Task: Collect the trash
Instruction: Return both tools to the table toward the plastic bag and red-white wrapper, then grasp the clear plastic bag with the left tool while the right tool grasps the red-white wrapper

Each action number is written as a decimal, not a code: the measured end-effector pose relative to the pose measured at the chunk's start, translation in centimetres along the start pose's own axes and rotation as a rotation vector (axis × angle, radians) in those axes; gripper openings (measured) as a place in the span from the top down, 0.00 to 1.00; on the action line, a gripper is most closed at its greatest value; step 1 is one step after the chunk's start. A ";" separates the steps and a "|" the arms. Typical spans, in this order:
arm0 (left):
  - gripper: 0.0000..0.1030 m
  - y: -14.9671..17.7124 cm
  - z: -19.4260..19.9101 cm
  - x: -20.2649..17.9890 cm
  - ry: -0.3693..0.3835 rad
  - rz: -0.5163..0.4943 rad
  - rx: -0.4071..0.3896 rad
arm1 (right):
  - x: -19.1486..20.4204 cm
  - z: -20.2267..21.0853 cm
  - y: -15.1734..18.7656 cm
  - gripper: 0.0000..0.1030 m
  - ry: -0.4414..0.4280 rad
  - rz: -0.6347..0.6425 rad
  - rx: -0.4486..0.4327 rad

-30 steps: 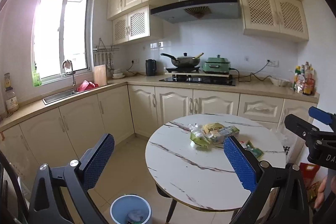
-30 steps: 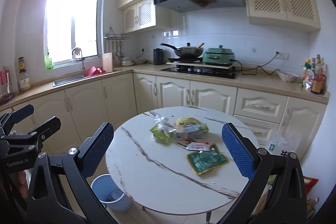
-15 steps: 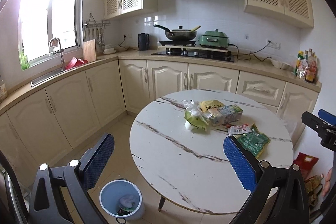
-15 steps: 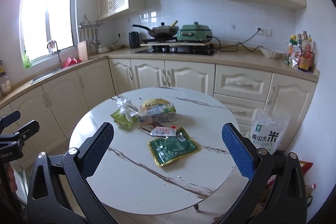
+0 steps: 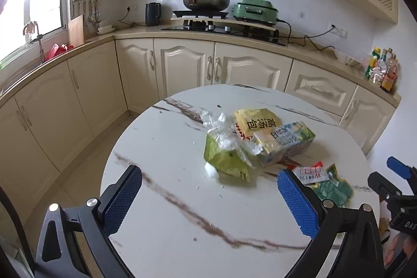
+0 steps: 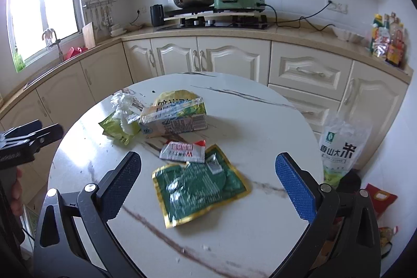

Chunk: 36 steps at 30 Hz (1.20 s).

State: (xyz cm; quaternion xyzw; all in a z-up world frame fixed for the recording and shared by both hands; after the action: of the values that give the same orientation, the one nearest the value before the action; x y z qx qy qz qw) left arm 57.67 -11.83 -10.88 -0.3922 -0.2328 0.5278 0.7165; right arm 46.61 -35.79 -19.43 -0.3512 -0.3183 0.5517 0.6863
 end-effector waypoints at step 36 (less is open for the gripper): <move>0.86 -2.5 -6.9 4.6 0.161 -0.042 0.047 | 2.9 -13.3 1.9 0.03 -0.189 0.252 0.316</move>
State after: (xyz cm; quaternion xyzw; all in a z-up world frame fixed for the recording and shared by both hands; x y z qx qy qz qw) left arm 65.84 -10.05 -13.25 -0.4116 -0.1700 0.4847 0.7528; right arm 57.13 -34.44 -28.21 -0.2231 -0.2445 0.7065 0.6255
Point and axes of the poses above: each gripper's, at about its wrist camera, not at the fingertips, and z roughly against the way its jaws point, x to its left, y to its underside, the point moved 5 cm from there along -z, roughly the way its jaws point, and after that the axes turned 4 degrees about -x, right-handed, at the moved point
